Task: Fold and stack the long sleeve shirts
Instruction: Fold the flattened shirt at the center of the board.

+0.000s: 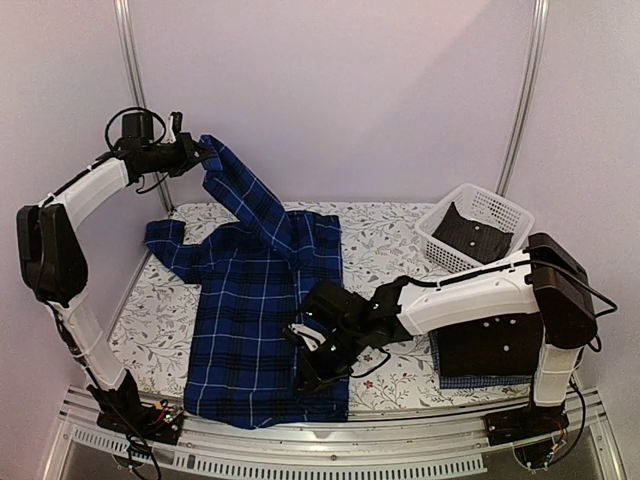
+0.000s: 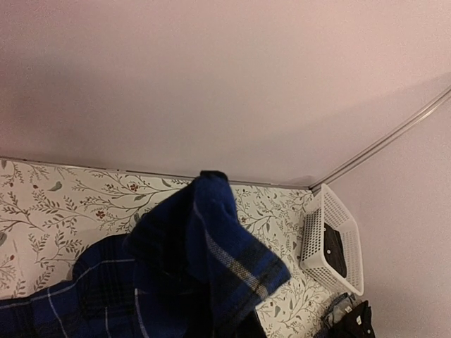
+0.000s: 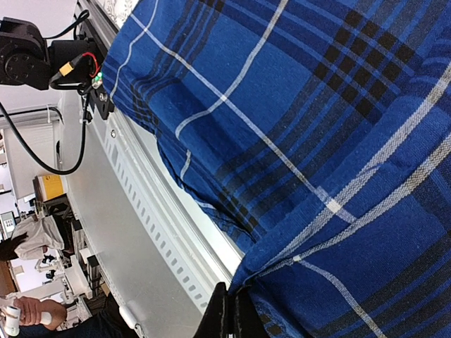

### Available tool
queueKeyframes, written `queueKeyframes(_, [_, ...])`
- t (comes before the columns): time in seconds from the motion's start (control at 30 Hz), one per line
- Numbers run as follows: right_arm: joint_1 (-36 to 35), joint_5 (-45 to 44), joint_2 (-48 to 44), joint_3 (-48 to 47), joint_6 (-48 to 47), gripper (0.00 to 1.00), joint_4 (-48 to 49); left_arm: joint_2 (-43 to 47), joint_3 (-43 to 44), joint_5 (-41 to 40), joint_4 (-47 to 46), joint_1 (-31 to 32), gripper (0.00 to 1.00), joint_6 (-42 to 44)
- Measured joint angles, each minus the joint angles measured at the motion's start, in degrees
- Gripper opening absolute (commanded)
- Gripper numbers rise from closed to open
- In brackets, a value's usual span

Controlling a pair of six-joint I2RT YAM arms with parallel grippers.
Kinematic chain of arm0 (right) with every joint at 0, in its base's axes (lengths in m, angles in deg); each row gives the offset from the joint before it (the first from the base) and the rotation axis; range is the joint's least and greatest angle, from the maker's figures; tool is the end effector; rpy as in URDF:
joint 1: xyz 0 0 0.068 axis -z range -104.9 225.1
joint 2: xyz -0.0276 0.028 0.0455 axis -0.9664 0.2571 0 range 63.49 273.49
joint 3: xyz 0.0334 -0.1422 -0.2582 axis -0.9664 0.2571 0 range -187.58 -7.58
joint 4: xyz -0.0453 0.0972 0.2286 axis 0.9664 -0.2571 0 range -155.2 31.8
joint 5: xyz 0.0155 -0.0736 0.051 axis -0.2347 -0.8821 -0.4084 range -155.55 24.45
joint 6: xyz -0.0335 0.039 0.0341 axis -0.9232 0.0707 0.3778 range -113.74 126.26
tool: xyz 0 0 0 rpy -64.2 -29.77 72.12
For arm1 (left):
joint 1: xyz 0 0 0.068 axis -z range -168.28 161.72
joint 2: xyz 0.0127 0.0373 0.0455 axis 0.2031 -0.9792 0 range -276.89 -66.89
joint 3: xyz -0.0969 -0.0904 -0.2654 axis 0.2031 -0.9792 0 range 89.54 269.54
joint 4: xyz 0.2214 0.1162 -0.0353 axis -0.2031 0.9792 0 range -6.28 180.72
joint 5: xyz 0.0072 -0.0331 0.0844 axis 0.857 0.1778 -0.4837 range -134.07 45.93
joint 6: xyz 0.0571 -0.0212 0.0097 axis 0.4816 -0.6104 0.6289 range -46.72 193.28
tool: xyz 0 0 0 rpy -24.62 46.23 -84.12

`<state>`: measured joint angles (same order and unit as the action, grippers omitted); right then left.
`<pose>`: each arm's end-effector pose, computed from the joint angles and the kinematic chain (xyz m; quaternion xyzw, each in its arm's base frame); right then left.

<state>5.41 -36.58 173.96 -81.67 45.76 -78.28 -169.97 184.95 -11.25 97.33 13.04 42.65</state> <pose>0.1210 0.3918 0.1969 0.3111 -0.8763 -0.3664 0.0334 0.4314 -0.0351 0.3816 -0.0461 0.8065 -0.3731 0.4563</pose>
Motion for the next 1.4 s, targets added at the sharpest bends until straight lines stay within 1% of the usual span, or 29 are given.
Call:
queueKeyframes(0.2, [0.0,0.7,0.66,0.0,-0.04,0.04,0.48,0.13,-0.24,-0.83,0.07,-0.11,0.0,0.0])
queueKeyframes(0.37, [0.0,1.53,0.72,0.0,-0.44,0.04,1.33,2.78,-3.21,-2.29,0.07,-0.33,0.0,-0.07])
queueKeyframes(0.73, [0.0,2.84,1.49,0.24,-1.2,0.05,3.06,19.76,-22.38,-5.53,-5.31,-0.37,0.0,-2.62])
queueKeyframes(1.03, [0.0,3.23,1.49,0.61,-1.99,0.09,3.56,27.08,-36.06,-10.25,-7.3,-0.37,0.0,-6.86])
queueKeyframes(1.17, [0.0,3.28,1.49,0.61,-2.29,0.09,3.67,30.16,-40.39,-12.44,-7.3,-0.35,0.0,-8.72])
queueKeyframes(1.37, [0.0,3.26,1.49,0.63,-2.91,0.1,3.89,34.84,-44.04,-15.13,-7.34,0.46,0.0,-10.51])
queueKeyframes(1.4, [0.02,3.26,1.49,0.63,-2.95,0.12,3.89,35.93,-44.44,-15.56,-7.37,0.7,0.0,-10.69])
